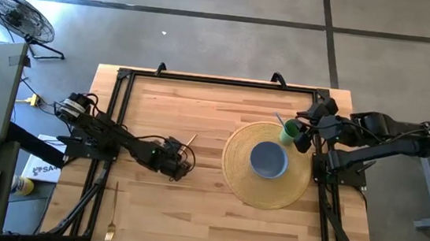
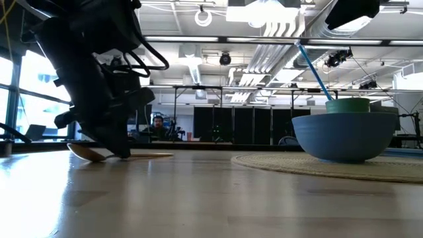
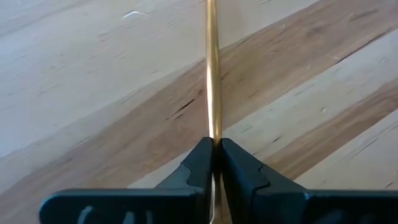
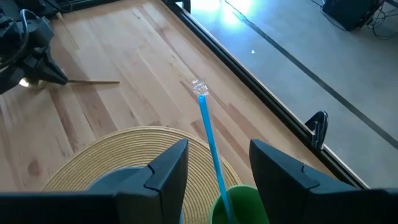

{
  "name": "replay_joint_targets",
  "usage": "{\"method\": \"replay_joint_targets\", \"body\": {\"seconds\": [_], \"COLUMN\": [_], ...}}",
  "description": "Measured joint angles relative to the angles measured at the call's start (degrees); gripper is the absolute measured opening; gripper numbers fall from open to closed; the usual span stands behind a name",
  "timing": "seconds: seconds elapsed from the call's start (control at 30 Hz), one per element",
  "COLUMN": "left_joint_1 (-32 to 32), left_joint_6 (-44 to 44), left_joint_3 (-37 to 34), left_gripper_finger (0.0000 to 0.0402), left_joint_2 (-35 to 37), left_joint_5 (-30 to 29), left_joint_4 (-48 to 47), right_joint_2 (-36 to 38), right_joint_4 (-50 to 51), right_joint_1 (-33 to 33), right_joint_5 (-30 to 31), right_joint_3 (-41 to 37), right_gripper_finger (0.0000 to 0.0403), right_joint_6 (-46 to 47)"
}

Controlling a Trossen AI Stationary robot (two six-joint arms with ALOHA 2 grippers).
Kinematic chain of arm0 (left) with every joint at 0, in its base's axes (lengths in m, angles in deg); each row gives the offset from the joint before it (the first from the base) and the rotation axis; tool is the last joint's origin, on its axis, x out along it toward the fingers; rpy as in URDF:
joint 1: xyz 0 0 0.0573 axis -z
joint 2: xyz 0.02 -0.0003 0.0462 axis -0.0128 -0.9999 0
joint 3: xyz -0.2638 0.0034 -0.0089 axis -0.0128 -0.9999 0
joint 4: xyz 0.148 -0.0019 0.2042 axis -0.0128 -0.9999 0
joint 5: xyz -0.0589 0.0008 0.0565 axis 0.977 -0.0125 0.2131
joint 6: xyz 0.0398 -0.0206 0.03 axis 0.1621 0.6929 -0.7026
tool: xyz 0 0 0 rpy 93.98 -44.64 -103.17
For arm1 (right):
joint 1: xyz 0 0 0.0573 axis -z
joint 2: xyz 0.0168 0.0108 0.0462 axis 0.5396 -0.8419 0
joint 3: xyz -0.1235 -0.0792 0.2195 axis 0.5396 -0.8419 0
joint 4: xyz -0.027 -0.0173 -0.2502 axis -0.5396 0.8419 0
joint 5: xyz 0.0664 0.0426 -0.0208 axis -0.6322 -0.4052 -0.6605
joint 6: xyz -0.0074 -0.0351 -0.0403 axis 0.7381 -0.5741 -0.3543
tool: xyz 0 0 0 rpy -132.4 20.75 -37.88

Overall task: Pick & Place Utensil
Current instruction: Put the gold spoon into the violet bowl

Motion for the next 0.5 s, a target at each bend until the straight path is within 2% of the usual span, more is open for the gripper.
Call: {"method": "replay_joint_targets", "body": {"seconds": [0.17,0.33,0.5], "left_joint_1": [0.0,0.64,3.58], "left_joint_6": [-1.76,-3.7,-7.05], "left_joint_3": [0.0,-0.04,-0.04], "left_gripper_finger": [0.0007,0.0006,0.0004], "left_joint_2": [0.0,0.51,4.0], "left_joint_5": [-1.39,-3.7,-10.11], "left_joint_4": [-0.19,-0.41,0.52], "right_joint_2": [0.0,-0.25,-2.08], "right_joint_4": [0.0,-0.12,-1.0], "right_joint_1": [-0.6,-4.64,-9.83], "right_joint_5": [-0.28,0.73,2.63], "right_joint_3": [0.0,-0.02,-0.53], "right_gripper_finger": [0.0165,0.0165,0.0165], "right_joint_6": [-0.02,-0.93,-1.13]}}
